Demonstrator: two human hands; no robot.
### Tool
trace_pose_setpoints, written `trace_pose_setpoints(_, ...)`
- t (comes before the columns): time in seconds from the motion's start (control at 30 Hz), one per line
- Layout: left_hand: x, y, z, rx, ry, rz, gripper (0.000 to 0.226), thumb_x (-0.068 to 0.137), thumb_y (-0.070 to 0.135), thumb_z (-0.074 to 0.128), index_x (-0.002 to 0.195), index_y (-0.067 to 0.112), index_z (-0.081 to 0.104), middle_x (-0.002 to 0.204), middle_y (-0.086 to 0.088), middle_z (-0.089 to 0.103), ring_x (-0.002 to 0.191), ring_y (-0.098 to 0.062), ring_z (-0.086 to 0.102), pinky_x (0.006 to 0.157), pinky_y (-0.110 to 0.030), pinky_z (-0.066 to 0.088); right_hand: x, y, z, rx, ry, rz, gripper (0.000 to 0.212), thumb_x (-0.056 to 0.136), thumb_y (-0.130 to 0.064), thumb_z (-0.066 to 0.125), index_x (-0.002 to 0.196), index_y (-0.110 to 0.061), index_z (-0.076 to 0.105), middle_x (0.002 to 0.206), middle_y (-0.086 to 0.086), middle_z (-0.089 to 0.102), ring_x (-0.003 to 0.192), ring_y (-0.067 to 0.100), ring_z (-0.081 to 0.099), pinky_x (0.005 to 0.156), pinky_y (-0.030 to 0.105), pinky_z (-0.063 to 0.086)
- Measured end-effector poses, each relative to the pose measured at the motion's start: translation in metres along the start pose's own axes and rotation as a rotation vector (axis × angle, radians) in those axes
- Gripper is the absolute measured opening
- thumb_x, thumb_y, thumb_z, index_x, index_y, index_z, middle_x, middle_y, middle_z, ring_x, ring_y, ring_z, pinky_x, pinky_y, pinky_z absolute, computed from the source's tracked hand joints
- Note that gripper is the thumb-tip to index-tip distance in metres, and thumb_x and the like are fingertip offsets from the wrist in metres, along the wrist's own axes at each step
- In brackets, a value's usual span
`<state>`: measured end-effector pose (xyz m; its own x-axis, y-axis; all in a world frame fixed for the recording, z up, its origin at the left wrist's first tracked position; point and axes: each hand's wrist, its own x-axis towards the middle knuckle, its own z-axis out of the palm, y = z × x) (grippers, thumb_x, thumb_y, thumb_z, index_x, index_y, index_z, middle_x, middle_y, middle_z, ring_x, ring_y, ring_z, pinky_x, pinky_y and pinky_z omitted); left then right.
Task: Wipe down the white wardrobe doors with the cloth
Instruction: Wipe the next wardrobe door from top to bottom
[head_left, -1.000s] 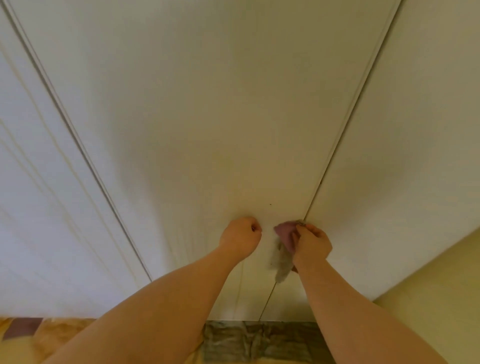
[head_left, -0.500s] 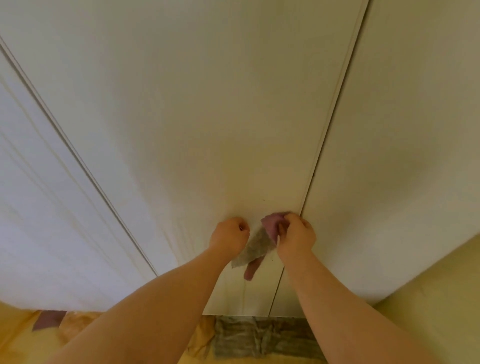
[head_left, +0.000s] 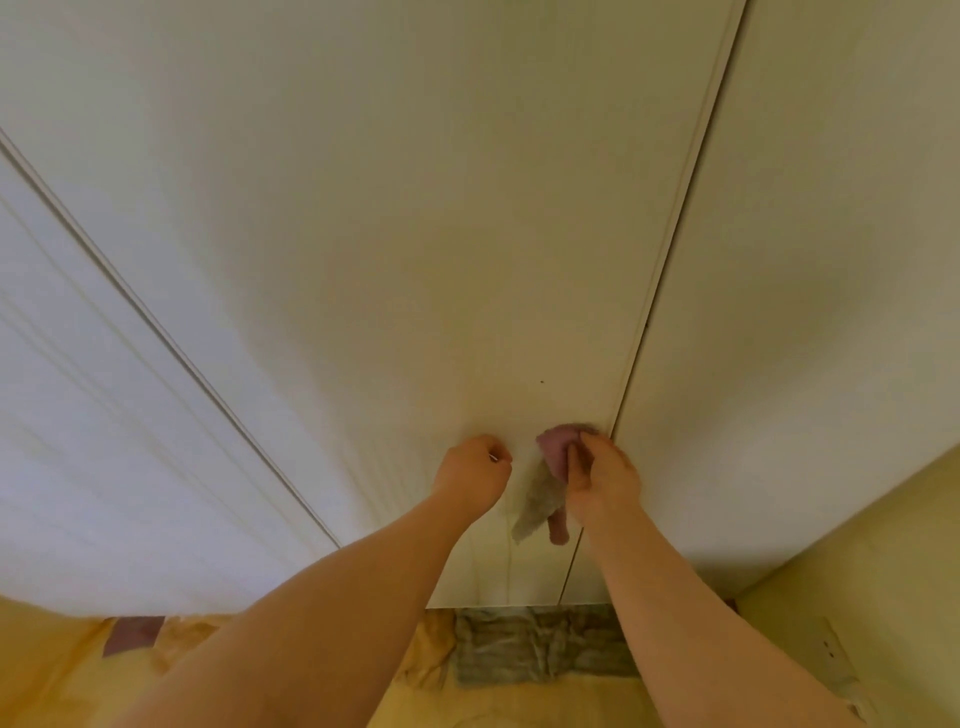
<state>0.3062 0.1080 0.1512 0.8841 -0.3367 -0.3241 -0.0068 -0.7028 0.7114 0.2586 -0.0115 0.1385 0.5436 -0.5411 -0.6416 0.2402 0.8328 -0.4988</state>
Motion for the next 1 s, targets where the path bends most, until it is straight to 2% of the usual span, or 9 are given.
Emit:
trace_pose_setpoints(0.17,0.008,-0.005,0.007,-0.045,-0.025,-0.02,0.014,0.09,0.011,0.048,0.09,0.018,0.06,0.1,-0.005,0.064,0.095,-0.025,0.064,0.084,-0.034,0.051,0.011,0.017,-0.006,-0.014,0.139,0.036,0.014,0.088,0.006,0.049,0.08,-0.005,0.052,0.078,0.007,0.053,0.067,0.015,0.053,0.047,0.018,0.048)
trace_pose_setpoints(0.23,0.012,-0.01,0.013,-0.049,-0.035,-0.036,0.015,0.09,0.01,0.049,0.091,0.018,0.061,0.102,-0.005,0.064,0.095,-0.024,0.064,0.084,-0.033,0.051,0.021,0.027,-0.015,-0.031,0.18,0.046,0.01,0.09,0.004,0.049,0.095,-0.001,0.054,0.091,0.011,0.056,0.075,0.017,0.056,0.058,0.02,0.049)
trace_pose_setpoints(0.33,0.016,-0.017,0.023,-0.035,-0.064,-0.055,0.017,0.09,0.009,0.049,0.087,0.021,0.06,0.104,-0.006,0.065,0.095,-0.023,0.064,0.085,-0.033,0.052,0.033,0.043,-0.025,-0.098,0.202,0.083,0.03,0.092,-0.007,0.052,0.122,-0.002,0.051,0.114,0.013,0.056,0.102,0.023,0.058,0.085,0.03,0.049)
trace_pose_setpoints(0.43,0.017,-0.022,0.031,-0.034,-0.084,-0.084,0.019,0.09,0.009,0.049,0.086,0.024,0.059,0.103,-0.003,0.065,0.094,-0.022,0.064,0.081,-0.03,0.052,0.031,0.052,-0.026,-0.179,0.189,0.161,0.031,0.093,-0.038,0.05,0.113,-0.014,0.05,0.091,0.003,0.056,0.077,0.017,0.055,0.06,0.025,0.046)
trace_pose_setpoints(0.57,0.022,-0.024,0.031,-0.043,-0.075,-0.088,0.017,0.09,0.01,0.049,0.089,0.021,0.062,0.104,-0.005,0.067,0.094,-0.023,0.064,0.085,-0.031,0.052,0.023,0.046,-0.013,-0.072,0.115,0.215,0.017,0.099,-0.035,0.038,0.102,-0.018,0.042,0.09,0.0,0.046,0.086,0.015,0.046,0.094,0.028,0.038)
trace_pose_setpoints(0.67,0.023,-0.029,0.034,-0.053,-0.082,-0.115,0.019,0.089,0.009,0.049,0.095,0.015,0.067,0.104,-0.009,0.068,0.096,-0.026,0.064,0.089,-0.036,0.051,0.017,0.052,-0.008,0.018,0.059,0.13,0.009,0.099,-0.021,0.039,0.095,-0.017,0.046,0.084,-0.001,0.047,0.074,0.01,0.046,0.08,0.023,0.041)
trace_pose_setpoints(0.8,0.023,-0.03,0.042,-0.053,-0.109,-0.107,0.018,0.09,0.01,0.047,0.089,0.018,0.063,0.101,-0.009,0.068,0.095,-0.026,0.064,0.089,-0.037,0.052,0.024,0.04,-0.003,0.048,0.142,0.072,0.038,0.095,0.006,0.028,0.062,-0.011,0.038,0.052,0.004,0.041,0.044,0.01,0.038,0.044,0.015,0.034)
trace_pose_setpoints(0.87,0.024,-0.031,0.04,-0.06,-0.107,-0.103,0.017,0.09,0.01,0.048,0.088,0.019,0.063,0.099,-0.007,0.067,0.094,-0.025,0.064,0.086,-0.034,0.052,0.027,0.033,-0.005,0.038,0.204,0.088,0.04,0.089,0.013,0.023,0.058,-0.01,0.035,0.055,0.006,0.033,0.031,0.01,0.034,0.029,0.015,0.028)
trace_pose_setpoints(1.0,0.025,-0.04,0.033,-0.042,-0.095,-0.138,0.016,0.091,0.012,0.049,0.093,0.017,0.063,0.1,-0.008,0.067,0.093,-0.025,0.064,0.085,-0.034,0.052,0.027,0.034,-0.006,-0.004,0.227,0.093,0.037,0.089,0.014,0.029,0.062,-0.01,0.039,0.06,0.004,0.033,0.027,0.008,0.034,0.029,0.012,0.027)
